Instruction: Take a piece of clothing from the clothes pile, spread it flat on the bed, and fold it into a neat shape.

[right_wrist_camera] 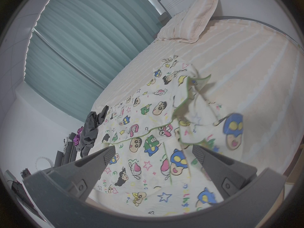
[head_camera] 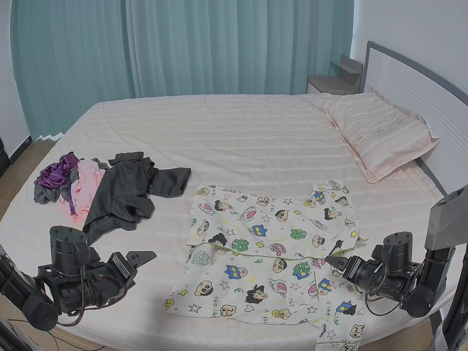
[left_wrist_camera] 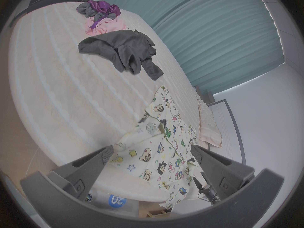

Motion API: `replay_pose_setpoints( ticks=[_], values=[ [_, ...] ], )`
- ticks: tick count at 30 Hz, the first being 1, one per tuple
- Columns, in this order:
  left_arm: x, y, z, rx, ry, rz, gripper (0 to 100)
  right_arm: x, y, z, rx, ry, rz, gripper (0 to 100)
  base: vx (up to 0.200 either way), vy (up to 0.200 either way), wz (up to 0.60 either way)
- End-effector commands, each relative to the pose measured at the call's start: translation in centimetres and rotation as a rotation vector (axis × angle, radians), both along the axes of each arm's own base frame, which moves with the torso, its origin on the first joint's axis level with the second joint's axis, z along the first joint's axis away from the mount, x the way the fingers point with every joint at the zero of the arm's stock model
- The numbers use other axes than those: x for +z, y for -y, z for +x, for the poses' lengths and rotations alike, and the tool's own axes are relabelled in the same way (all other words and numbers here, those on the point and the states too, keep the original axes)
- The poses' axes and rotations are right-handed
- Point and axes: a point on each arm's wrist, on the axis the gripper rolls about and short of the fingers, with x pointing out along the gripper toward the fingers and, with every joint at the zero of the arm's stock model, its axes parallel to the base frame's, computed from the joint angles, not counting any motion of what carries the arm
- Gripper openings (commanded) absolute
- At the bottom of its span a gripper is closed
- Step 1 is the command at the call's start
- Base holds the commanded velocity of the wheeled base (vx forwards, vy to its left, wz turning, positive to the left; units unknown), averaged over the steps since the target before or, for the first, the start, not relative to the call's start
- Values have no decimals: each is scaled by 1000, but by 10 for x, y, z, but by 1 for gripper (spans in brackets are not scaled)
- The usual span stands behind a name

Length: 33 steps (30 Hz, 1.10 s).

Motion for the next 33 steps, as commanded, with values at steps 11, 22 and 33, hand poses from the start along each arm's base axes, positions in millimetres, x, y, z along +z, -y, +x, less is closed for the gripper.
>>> replay_pose_setpoints(
  ticks=[11,22,33],
  values=[
    [-38,21,40,-47,-118,51,100,2,0,-1,2,7,0,100,0,0,0],
    [-83,41,72,-256,-115,221,100,2,-1,-3,6,16,2,100,0,0,0],
    [-102,54,92,-321,8,298,100,4,-1,-5,11,29,4,100,0,0,0]
  ],
)
